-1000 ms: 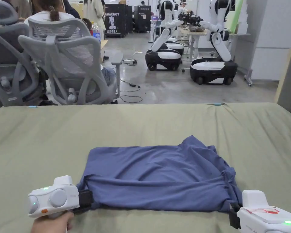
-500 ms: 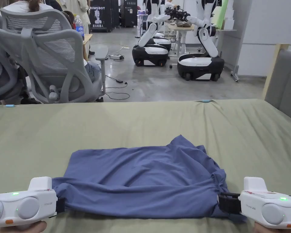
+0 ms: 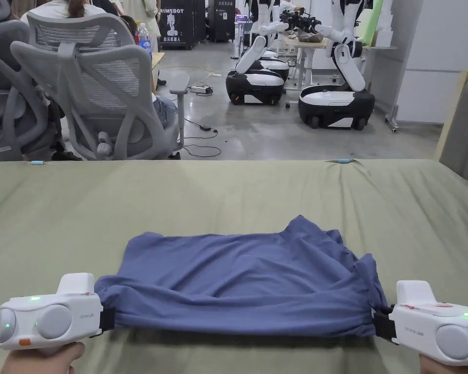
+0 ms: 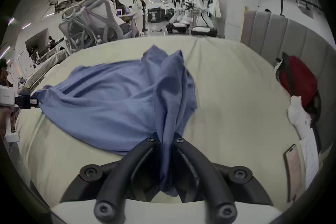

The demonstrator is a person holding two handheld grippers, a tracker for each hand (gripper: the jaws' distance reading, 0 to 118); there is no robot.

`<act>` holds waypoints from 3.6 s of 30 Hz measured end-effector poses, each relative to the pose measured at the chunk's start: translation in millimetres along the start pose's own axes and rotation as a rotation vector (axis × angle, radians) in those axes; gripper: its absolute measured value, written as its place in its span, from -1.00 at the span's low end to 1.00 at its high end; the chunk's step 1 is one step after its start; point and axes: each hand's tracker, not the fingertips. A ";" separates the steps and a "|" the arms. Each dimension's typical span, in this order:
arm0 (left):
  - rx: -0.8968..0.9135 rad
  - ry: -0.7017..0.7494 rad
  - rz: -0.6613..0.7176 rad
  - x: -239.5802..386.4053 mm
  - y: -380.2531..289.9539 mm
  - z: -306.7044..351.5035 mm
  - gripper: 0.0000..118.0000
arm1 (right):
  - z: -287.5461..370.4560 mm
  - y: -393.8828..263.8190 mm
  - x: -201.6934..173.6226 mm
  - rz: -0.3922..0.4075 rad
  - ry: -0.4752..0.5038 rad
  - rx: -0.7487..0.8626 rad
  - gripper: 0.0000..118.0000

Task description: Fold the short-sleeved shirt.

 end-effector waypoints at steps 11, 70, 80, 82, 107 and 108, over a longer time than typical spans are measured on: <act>-0.036 -0.071 0.003 -21.3 -74.5 67.8 -0.95 | 56.5 -62.1 -7.2 0.007 0.032 -0.079 -0.83; 0.067 0.016 -0.235 33.2 113.4 -112.1 -0.99 | -216.0 125.6 33.9 -0.011 -0.142 -0.130 0.76; 0.111 0.012 -0.182 17.7 111.7 -102.6 -0.99 | -165.1 121.8 37.1 0.007 -0.083 -0.088 -1.00; 0.133 -0.003 -0.169 15.4 108.2 -80.3 -0.99 | -126.1 129.6 36.3 0.029 -0.084 -0.014 -1.00; 0.181 0.134 -0.137 8.5 -76.3 72.6 0.62 | 57.5 -55.8 -6.5 0.028 -0.110 0.003 0.65; 0.227 0.114 -0.129 13.6 -69.9 75.1 0.61 | 67.4 -48.3 -15.1 0.024 -0.081 0.072 0.66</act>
